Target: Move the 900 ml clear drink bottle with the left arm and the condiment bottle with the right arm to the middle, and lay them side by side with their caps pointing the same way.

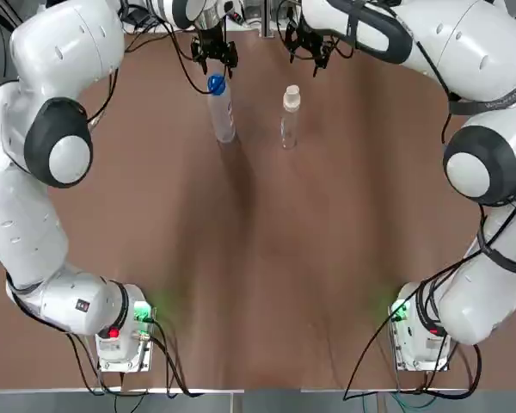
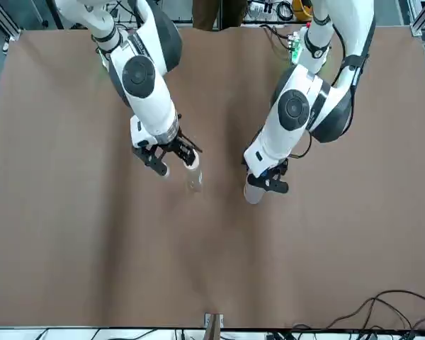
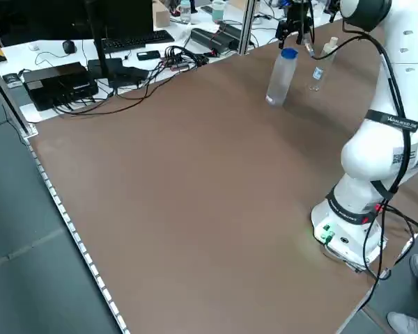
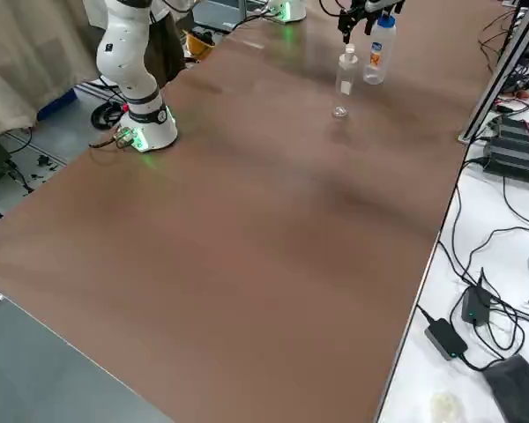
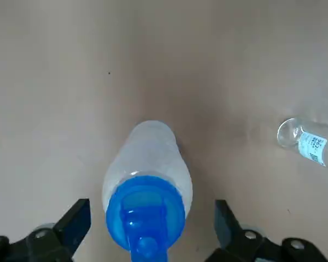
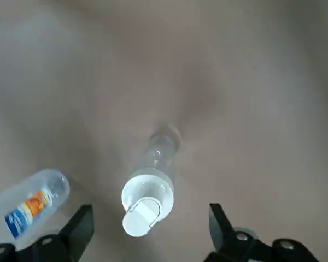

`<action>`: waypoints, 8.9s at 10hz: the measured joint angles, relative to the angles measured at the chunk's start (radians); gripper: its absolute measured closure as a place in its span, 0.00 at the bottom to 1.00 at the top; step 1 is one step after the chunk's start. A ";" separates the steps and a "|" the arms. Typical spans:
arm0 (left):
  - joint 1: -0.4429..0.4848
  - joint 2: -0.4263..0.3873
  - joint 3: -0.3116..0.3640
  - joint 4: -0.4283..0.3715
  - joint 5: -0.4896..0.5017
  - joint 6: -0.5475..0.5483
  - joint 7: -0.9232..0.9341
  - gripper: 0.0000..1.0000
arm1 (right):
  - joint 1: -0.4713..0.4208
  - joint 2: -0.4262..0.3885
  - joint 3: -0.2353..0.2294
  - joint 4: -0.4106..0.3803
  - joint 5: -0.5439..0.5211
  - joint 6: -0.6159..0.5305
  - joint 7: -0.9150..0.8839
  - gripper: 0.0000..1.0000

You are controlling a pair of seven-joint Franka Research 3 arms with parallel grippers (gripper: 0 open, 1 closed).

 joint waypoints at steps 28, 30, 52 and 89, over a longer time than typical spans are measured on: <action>0.029 0.045 0.024 0.035 0.009 0.028 -1.299 0.32 | 0.086 0.022 0.005 -0.073 -0.147 0.061 -2.019 0.01; 0.039 0.047 0.025 0.042 -0.001 0.058 -1.442 0.32 | 0.089 0.035 0.009 -0.073 -0.147 0.095 -2.019 0.02; 0.115 -0.108 0.063 0.105 -0.045 -0.194 -0.893 0.00 | 0.095 0.073 0.014 -0.070 -0.125 0.110 -2.011 0.66; 0.352 -0.338 0.167 0.017 -0.092 -0.263 0.301 0.00 | 0.086 0.326 -0.008 0.368 -0.119 0.000 -0.803 0.00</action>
